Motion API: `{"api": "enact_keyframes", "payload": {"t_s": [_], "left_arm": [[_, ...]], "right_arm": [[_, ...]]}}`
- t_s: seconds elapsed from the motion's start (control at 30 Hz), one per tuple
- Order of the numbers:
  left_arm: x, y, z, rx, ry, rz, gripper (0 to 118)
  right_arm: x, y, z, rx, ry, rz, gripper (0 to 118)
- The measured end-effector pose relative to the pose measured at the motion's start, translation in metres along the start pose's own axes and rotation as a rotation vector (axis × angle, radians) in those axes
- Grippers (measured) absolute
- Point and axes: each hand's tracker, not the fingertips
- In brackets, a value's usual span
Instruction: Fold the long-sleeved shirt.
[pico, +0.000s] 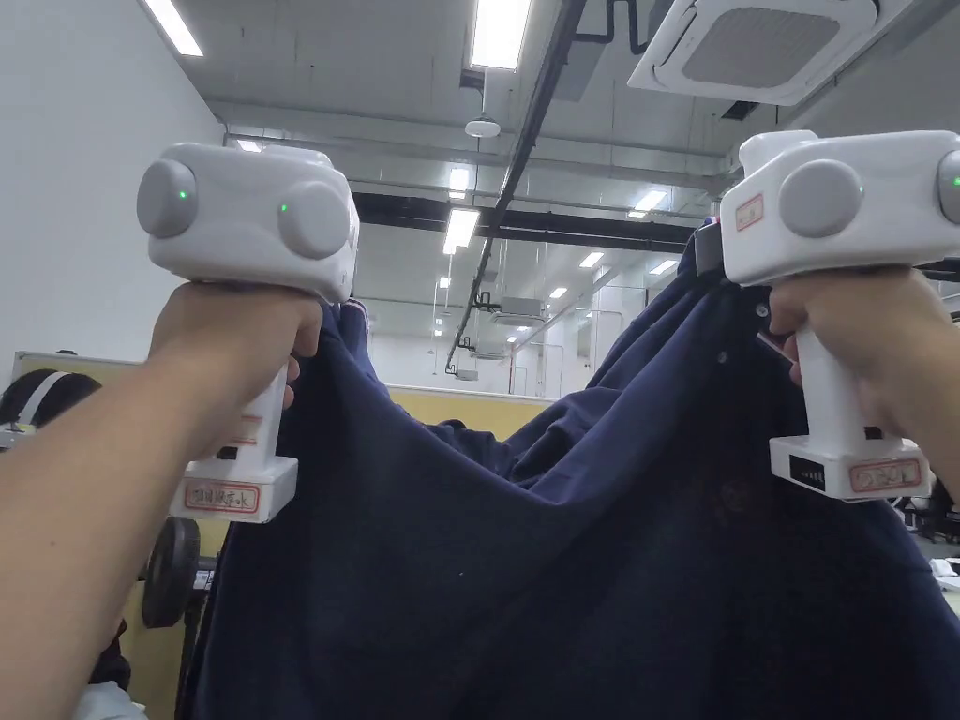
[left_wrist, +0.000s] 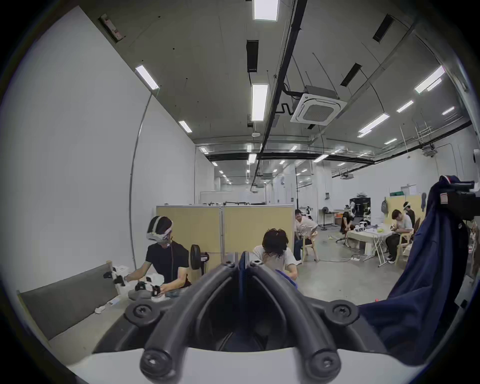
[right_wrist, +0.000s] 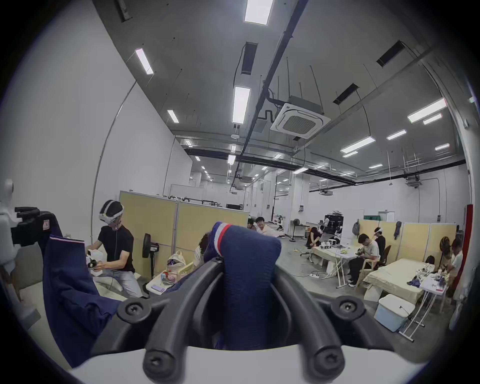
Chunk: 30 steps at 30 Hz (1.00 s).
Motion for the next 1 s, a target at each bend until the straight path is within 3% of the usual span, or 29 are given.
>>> {"api": "enact_keyframes", "payload": {"t_s": [0.6,0.83,1.0], "left_arm": [[0.009,-0.060,-0.159,-0.016,0.043,-0.024,0],[0.036,-0.158,-0.179,-0.059,0.049,-0.092,0],[0.047,-0.266,-0.173,-0.210,0.021,-0.029,0]], "right_arm": [[0.002,-0.051,-0.168,0.006,0.018,-0.016,13],[-0.008,-0.142,-0.188,-0.097,0.069,-0.050,13],[-0.019,-0.244,-0.182,-0.252,0.096,-0.091,13]]}}
